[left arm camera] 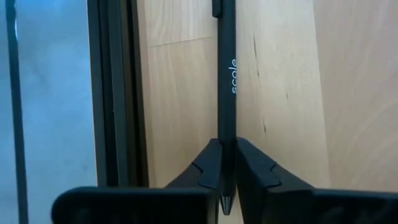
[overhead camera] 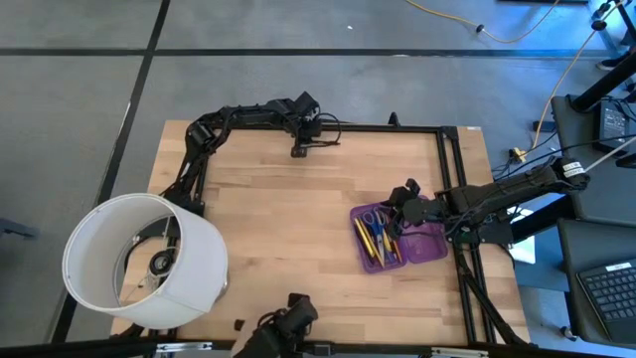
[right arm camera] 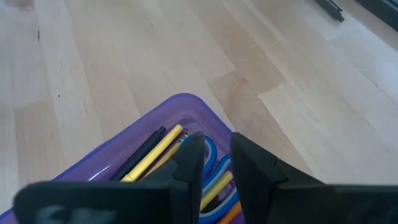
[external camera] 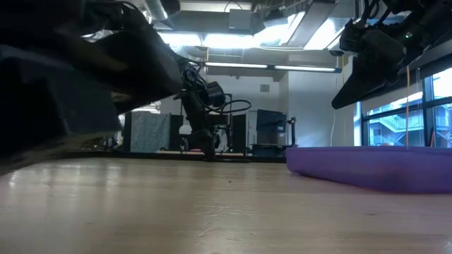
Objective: Pick & place school supplies into a supply box
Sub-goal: Put the pen into the supply box
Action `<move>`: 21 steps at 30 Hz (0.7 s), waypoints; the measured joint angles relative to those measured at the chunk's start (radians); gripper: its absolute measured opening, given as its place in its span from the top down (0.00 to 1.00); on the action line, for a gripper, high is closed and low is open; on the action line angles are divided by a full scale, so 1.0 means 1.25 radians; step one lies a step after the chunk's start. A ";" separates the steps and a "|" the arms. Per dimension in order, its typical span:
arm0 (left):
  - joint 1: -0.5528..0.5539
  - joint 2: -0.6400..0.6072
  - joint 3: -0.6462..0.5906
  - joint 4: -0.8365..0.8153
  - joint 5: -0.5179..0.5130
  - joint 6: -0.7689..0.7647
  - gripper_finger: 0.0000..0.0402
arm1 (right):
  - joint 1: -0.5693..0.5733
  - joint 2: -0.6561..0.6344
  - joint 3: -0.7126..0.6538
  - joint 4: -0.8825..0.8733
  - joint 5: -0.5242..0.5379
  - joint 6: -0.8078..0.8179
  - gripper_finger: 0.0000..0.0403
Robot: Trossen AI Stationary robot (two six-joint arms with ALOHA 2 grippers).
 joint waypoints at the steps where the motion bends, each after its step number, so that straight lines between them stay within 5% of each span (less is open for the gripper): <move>1: -0.002 -0.002 -0.001 0.000 -0.002 0.000 0.95 | 0.000 0.000 0.000 0.000 0.000 0.007 0.79; 15: -0.039 -0.083 -0.003 -0.040 0.008 -0.020 0.96 | 0.001 0.000 0.000 0.000 -0.029 0.019 0.79; 21: -0.079 -0.125 -0.002 -0.044 0.083 -0.065 0.96 | 0.000 0.000 0.000 0.003 0.010 0.012 0.79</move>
